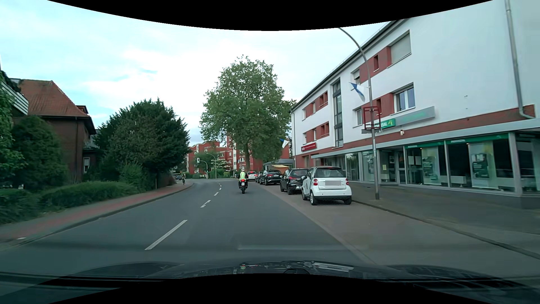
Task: Follow the waypoints while adhering to traffic rules and regulations
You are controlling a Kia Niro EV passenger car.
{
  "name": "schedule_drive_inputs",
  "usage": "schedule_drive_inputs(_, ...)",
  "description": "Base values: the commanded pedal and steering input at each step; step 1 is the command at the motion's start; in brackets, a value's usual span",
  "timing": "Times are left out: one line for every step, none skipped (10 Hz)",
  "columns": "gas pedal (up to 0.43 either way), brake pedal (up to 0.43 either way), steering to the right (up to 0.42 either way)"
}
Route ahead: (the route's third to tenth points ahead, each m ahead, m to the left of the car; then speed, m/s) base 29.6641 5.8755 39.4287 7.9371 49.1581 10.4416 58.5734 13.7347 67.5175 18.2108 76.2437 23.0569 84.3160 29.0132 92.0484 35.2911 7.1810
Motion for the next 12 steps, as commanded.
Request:
schedule_drive_inputs(0.138, 0.000, -0.058)
schedule_drive_inputs(0.138, 0.000, -0.058)
schedule_drive_inputs(0.138, 0.000, -0.058)
schedule_drive_inputs(0.138, 0.000, -0.058)
schedule_drive_inputs(0.138, 0.000, -0.057)
schedule_drive_inputs(0.138, 0.000, -0.056)
schedule_drive_inputs(0.138, 0.000, -0.056)
schedule_drive_inputs(0.150, 0.000, -0.054)
schedule_drive_inputs(0.157, 0.000, -0.051)
schedule_drive_inputs(0.157, 0.000, -0.049)
schedule_drive_inputs(0.157, 0.000, -0.048)
schedule_drive_inputs(0.157, 0.000, -0.047)
